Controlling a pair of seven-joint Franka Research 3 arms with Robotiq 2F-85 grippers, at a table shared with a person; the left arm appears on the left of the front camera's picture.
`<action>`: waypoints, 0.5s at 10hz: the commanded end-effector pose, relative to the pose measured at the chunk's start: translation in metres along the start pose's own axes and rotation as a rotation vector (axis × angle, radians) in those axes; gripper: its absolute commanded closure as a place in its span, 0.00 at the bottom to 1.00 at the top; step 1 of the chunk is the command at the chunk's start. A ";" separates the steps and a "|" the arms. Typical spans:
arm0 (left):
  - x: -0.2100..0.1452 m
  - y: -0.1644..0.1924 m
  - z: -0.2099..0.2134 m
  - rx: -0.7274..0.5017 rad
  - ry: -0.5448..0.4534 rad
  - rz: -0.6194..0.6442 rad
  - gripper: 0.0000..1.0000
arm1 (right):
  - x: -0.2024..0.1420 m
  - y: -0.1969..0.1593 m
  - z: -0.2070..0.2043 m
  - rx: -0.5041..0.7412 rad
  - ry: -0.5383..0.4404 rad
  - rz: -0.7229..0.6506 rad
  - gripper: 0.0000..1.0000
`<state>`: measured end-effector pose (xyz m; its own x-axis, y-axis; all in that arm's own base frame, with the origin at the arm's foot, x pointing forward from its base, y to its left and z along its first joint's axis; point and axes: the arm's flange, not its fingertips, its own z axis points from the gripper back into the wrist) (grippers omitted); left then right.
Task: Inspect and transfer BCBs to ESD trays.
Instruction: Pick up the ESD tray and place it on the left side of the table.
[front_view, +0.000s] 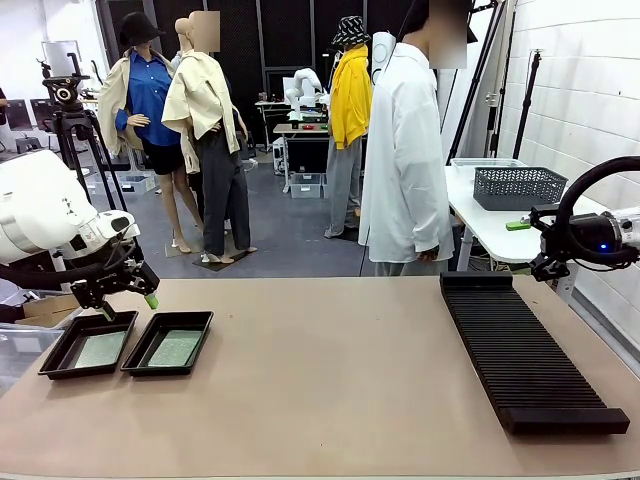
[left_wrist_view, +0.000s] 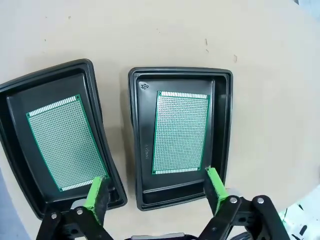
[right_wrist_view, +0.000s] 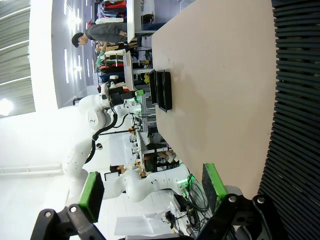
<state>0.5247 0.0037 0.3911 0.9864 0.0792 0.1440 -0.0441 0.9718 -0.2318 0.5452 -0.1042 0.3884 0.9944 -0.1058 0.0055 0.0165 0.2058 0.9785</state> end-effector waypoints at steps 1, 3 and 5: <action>0.000 0.001 0.001 -0.003 0.004 -0.007 0.00 | 0.001 0.002 -0.001 -0.010 0.010 -0.010 0.00; 0.000 0.001 0.001 -0.003 0.004 -0.007 0.00 | 0.001 0.002 -0.001 -0.010 0.010 -0.010 0.00; 0.000 0.001 0.001 -0.003 0.004 -0.007 0.00 | 0.001 0.002 -0.001 -0.010 0.010 -0.010 0.00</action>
<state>0.5247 0.0037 0.3911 0.9864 0.0791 0.1438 -0.0441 0.9718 -0.2318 0.5452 -0.1042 0.3884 0.9944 -0.1058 0.0055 0.0165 0.2058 0.9785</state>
